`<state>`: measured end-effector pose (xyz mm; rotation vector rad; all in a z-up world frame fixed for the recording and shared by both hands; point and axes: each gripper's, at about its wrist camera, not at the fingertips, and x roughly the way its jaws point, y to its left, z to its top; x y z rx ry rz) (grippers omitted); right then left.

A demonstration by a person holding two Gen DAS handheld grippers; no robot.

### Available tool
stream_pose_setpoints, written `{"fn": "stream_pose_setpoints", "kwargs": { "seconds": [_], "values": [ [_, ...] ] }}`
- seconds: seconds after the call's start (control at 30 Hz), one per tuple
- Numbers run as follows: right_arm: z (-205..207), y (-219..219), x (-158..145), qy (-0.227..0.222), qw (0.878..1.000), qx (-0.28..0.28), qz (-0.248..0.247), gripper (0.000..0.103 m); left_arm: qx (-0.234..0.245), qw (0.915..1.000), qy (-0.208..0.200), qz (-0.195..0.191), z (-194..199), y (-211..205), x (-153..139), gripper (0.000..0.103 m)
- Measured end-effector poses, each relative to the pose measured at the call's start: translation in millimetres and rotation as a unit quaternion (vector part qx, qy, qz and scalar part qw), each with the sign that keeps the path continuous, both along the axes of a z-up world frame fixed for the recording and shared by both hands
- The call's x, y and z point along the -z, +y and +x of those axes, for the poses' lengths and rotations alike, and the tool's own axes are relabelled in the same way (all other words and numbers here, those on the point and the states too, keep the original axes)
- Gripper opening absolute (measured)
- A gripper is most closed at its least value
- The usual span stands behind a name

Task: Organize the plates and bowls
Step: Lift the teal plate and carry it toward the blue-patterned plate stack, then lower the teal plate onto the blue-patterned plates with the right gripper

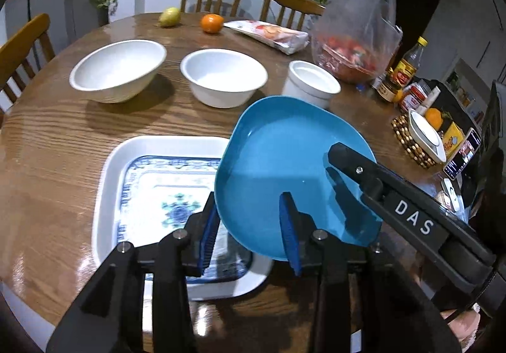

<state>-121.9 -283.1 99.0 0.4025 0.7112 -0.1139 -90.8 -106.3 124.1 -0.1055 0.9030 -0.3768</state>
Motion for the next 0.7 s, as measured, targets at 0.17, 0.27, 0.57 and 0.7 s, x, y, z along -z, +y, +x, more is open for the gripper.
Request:
{"fn": "stream_pose_setpoints", "kwargs": {
  "seconds": [0.17, 0.27, 0.57, 0.7],
  "values": [
    [4.7, 20.9, -0.8, 0.001, 1.000, -0.022, -0.005, 0.045, -0.018, 0.9998, -0.005, -0.001, -6.4, 19.9, -1.9, 0.037],
    [7.3, 31.8, -0.7, 0.000, 0.999, -0.032, -0.009, 0.045, -0.027, 0.9996, -0.007, 0.000, -9.7, 29.7, -1.4, 0.038],
    [18.0, 63.5, 5.4, 0.009, 0.998, -0.065, -0.014, 0.045, -0.059, 0.9982, 0.003, -0.003, -12.5, 60.8, 6.1, 0.039],
    [23.2, 74.0, 11.1, 0.017, 0.997, -0.074, -0.018, 0.045, -0.067, 0.9977, 0.010, 0.000, -12.0, 67.3, 11.4, 0.039]
  ]
}}
